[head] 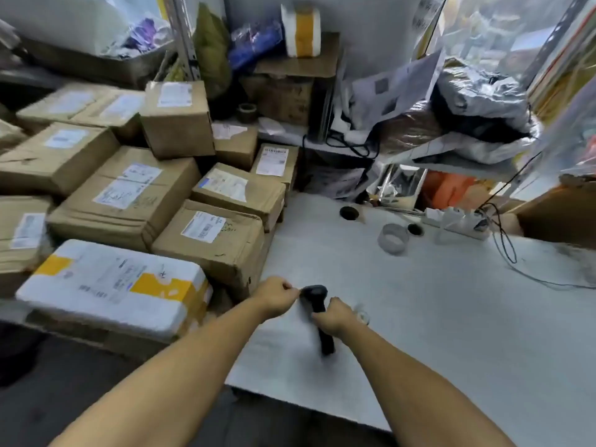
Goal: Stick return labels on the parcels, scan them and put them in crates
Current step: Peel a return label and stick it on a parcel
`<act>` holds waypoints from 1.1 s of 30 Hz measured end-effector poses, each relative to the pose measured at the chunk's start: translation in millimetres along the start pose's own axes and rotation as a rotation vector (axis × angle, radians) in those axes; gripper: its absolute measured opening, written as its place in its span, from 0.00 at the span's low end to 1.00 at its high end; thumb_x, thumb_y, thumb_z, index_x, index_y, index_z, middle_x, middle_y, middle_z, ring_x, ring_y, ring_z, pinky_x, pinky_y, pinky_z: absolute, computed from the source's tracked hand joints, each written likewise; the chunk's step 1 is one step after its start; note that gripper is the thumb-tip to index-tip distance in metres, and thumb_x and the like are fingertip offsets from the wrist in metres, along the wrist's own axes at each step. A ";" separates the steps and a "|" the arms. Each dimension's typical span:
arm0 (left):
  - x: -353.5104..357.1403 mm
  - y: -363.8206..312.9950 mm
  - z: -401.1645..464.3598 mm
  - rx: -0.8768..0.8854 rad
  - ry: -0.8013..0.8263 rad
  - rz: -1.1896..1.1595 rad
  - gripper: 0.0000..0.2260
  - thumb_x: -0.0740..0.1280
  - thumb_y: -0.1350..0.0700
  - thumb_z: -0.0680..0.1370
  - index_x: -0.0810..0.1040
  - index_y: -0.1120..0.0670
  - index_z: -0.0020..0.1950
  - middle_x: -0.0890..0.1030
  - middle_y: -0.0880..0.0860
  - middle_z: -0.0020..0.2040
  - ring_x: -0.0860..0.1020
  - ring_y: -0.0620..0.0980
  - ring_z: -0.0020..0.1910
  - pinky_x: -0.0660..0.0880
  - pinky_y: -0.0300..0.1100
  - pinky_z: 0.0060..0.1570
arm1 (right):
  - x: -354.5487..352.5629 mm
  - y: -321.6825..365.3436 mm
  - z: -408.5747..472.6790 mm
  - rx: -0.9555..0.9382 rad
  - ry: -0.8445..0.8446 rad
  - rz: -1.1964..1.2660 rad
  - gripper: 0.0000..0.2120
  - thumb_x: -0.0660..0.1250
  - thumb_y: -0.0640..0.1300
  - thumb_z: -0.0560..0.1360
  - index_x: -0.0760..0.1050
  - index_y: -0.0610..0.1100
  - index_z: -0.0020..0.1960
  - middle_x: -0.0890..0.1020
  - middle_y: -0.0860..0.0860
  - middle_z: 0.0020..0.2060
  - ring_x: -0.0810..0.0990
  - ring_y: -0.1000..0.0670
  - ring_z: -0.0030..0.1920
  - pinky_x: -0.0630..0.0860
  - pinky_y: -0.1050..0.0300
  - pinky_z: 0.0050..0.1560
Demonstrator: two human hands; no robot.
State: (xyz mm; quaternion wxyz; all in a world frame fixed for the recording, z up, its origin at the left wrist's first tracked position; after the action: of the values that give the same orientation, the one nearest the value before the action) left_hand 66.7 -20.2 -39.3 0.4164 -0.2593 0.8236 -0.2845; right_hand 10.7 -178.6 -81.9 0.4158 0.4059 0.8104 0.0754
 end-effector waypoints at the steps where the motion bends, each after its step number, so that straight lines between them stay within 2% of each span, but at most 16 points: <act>1: 2.7 -1.1 4.6 0.022 -0.007 0.021 0.16 0.63 0.58 0.78 0.65 0.54 0.32 0.67 0.57 0.32 0.68 0.52 0.35 0.62 0.44 0.37 | 5.5 2.1 7.5 0.011 0.044 0.011 0.28 0.68 0.50 0.77 0.65 0.39 0.72 0.75 0.44 0.61 0.77 0.44 0.60 0.74 0.54 0.51; 3: 5.1 -0.4 11.1 -0.010 -0.001 0.027 0.15 0.63 0.58 0.78 0.64 0.54 0.32 0.66 0.57 0.33 0.66 0.52 0.34 0.61 0.45 0.38 | 14.5 -0.3 20.5 0.041 0.088 0.038 0.27 0.69 0.49 0.77 0.66 0.39 0.70 0.76 0.44 0.60 0.77 0.44 0.58 0.74 0.54 0.51; 6: 7.1 0.6 16.7 -0.070 0.011 -0.011 0.15 0.64 0.57 0.77 0.65 0.53 0.31 0.66 0.54 0.32 0.66 0.51 0.35 0.63 0.46 0.39 | 25.1 -2.1 30.5 0.068 0.132 0.092 0.20 0.68 0.47 0.77 0.71 0.41 0.66 0.76 0.46 0.53 0.76 0.47 0.50 0.71 0.57 0.44; 9: 3.8 -11.8 24.8 -0.070 0.024 -0.010 0.08 0.64 0.54 0.74 0.71 0.54 0.36 0.70 0.55 0.36 0.68 0.51 0.37 0.66 0.46 0.40 | 22.6 -3.9 37.5 0.078 0.150 0.163 0.12 0.65 0.47 0.78 0.74 0.42 0.59 0.78 0.48 0.48 0.76 0.50 0.43 0.70 0.59 0.36; 12: -3.1 -29.1 33.2 -0.048 0.020 -0.015 0.06 0.64 0.52 0.73 0.74 0.54 0.41 0.71 0.56 0.40 0.69 0.51 0.40 0.67 0.46 0.41 | 15.0 1.1 42.1 0.096 0.165 0.343 0.14 0.66 0.51 0.77 0.75 0.42 0.58 0.80 0.45 0.49 0.78 0.47 0.43 0.76 0.58 0.36; 15: -15.8 -59.2 35.9 0.006 -0.006 -0.031 0.07 0.64 0.56 0.78 0.80 0.57 0.46 0.76 0.57 0.42 0.74 0.53 0.42 0.73 0.49 0.43 | -8.5 20.4 46.6 0.049 0.152 0.473 0.13 0.65 0.44 0.77 0.72 0.40 0.58 0.77 0.43 0.44 0.76 0.45 0.38 0.74 0.57 0.30; 17: -28.7 -79.6 38.9 0.049 -0.036 -0.031 0.08 0.64 0.57 0.80 0.82 0.60 0.51 0.80 0.56 0.45 0.78 0.55 0.45 0.76 0.47 0.46 | -31.2 37.9 52.0 -0.007 0.129 0.493 0.13 0.65 0.41 0.76 0.70 0.40 0.59 0.75 0.43 0.43 0.74 0.46 0.36 0.73 0.57 0.30; 20: -61.7 -110.6 41.2 0.152 -0.200 0.033 0.08 0.66 0.56 0.80 0.82 0.57 0.54 0.82 0.52 0.48 0.82 0.52 0.49 0.80 0.48 0.52 | -66.7 65.8 55.5 -0.074 0.092 0.528 0.14 0.67 0.39 0.74 0.70 0.41 0.58 0.73 0.43 0.41 0.72 0.46 0.36 0.72 0.55 0.32; 24: -118.6 -141.2 47.3 0.254 -0.543 0.264 0.04 0.65 0.49 0.80 0.76 0.48 0.47 0.78 0.45 0.42 0.77 0.45 0.43 0.78 0.43 0.45 | -109.2 94.3 60.1 -0.138 0.015 0.591 0.13 0.68 0.40 0.74 0.70 0.44 0.57 0.73 0.44 0.41 0.71 0.46 0.37 0.71 0.55 0.32; 26: -144.5 -153.0 58.6 0.263 -0.669 0.369 0.07 0.65 0.47 0.79 0.75 0.49 0.48 0.76 0.46 0.45 0.75 0.48 0.45 0.74 0.43 0.46 | -127.2 105.1 62.5 -0.161 0.001 0.613 0.11 0.68 0.40 0.75 0.70 0.44 0.55 0.71 0.45 0.39 0.69 0.46 0.36 0.70 0.55 0.31; 27: -153.8 -157.2 68.5 0.242 -0.691 0.415 0.09 0.64 0.46 0.79 0.76 0.50 0.53 0.76 0.48 0.50 0.75 0.50 0.49 0.72 0.44 0.48 | -136.2 110.5 63.4 -0.179 -0.008 0.624 0.10 0.68 0.40 0.75 0.70 0.43 0.54 0.70 0.45 0.39 0.68 0.46 0.35 0.69 0.56 0.31; 29: -169.8 -154.1 92.8 0.133 -0.676 0.482 0.19 0.64 0.42 0.78 0.74 0.51 0.64 0.75 0.53 0.60 0.74 0.55 0.58 0.71 0.47 0.54 | -149.2 118.1 66.6 -0.186 -0.045 0.634 0.10 0.69 0.40 0.75 0.71 0.43 0.54 0.70 0.45 0.39 0.68 0.47 0.36 0.69 0.56 0.31; 31: -183.6 -146.8 118.6 0.014 -0.646 0.527 0.28 0.65 0.36 0.76 0.71 0.53 0.69 0.72 0.56 0.65 0.71 0.59 0.63 0.70 0.51 0.60 | -159.6 123.2 70.6 -0.190 -0.079 0.660 0.10 0.69 0.39 0.75 0.71 0.42 0.54 0.71 0.45 0.39 0.68 0.47 0.36 0.68 0.56 0.32; 33: -191.8 -137.8 142.8 -0.120 -0.551 0.570 0.36 0.65 0.31 0.73 0.69 0.53 0.72 0.71 0.59 0.68 0.69 0.62 0.66 0.65 0.56 0.68 | -168.1 126.4 75.3 -0.193 -0.102 0.683 0.09 0.69 0.39 0.76 0.71 0.41 0.54 0.70 0.45 0.40 0.68 0.47 0.36 0.69 0.56 0.32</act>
State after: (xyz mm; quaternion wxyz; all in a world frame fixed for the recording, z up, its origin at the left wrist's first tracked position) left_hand 311.4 -25.8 88.1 0.6683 -0.1109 0.7350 -0.0289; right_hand 195.8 -232.6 30.9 0.4432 0.6154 0.5951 0.2659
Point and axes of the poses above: each hand's wrist, its own z-axis towards the middle knuckle, its own x-axis out of the palm, y = z × x, the point moved 8 cm from there along z, towards the middle knuckle
